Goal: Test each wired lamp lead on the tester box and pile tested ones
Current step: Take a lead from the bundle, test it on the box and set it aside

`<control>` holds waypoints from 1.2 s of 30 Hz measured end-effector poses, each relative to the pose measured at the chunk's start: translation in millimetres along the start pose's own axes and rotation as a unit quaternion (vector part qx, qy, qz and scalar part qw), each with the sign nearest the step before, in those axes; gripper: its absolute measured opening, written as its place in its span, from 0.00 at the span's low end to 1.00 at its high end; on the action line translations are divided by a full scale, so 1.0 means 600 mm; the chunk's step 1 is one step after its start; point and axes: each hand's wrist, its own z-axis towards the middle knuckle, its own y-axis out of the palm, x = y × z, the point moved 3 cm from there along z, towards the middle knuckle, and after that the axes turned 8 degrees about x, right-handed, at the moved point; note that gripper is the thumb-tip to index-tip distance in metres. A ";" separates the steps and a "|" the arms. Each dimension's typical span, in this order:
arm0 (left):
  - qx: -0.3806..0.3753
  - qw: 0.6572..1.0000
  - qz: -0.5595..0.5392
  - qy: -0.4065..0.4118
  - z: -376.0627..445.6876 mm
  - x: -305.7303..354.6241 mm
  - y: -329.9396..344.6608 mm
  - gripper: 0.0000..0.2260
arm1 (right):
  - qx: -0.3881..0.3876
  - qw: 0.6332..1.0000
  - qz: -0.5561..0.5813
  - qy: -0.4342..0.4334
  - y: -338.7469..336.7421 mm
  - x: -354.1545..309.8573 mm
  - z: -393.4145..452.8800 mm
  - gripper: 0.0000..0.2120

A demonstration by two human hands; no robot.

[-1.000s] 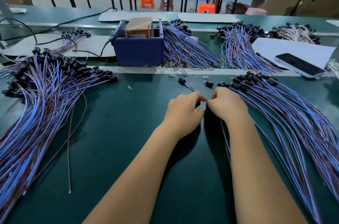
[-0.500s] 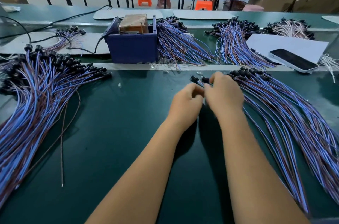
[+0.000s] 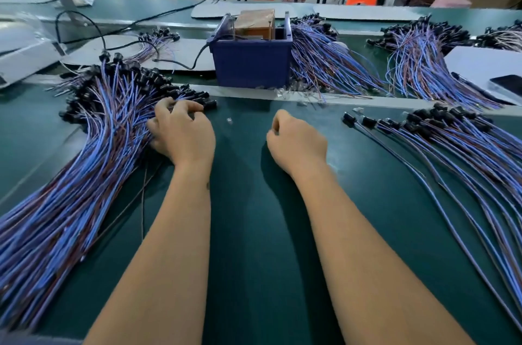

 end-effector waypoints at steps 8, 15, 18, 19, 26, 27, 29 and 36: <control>-0.116 0.981 0.151 0.034 0.004 0.008 0.029 0.15 | -0.008 0.999 0.048 -0.007 0.001 0.014 0.000 0.06; -0.051 0.987 0.138 0.066 -0.001 0.019 0.014 0.14 | -0.005 0.995 0.096 -0.026 -0.003 0.009 -0.006 0.06; 0.030 0.994 -0.064 0.079 -0.002 0.029 -0.007 0.12 | 0.018 0.986 0.163 -0.019 -0.005 0.006 -0.008 0.05; 0.041 0.984 -0.157 0.075 -0.003 0.033 -0.014 0.11 | 0.028 0.979 0.203 -0.002 -0.007 0.005 -0.007 0.05; -0.079 0.875 -0.477 0.021 -0.045 0.076 -0.006 0.10 | -0.053 0.783 0.593 0.180 -0.011 0.001 0.001 0.16; -0.113 0.861 -0.494 0.030 -0.051 0.083 -0.002 0.10 | -0.078 0.764 0.611 0.193 -0.012 0.003 0.001 0.19; -0.177 0.834 -0.520 0.051 -0.060 0.095 0.002 0.12 | -0.131 0.734 0.633 0.205 -0.011 0.006 0.002 0.25; -0.476 0.718 -0.508 -0.003 -0.107 0.127 0.017 0.19 | -0.235 0.607 0.743 0.156 -0.018 0.004 0.002 0.36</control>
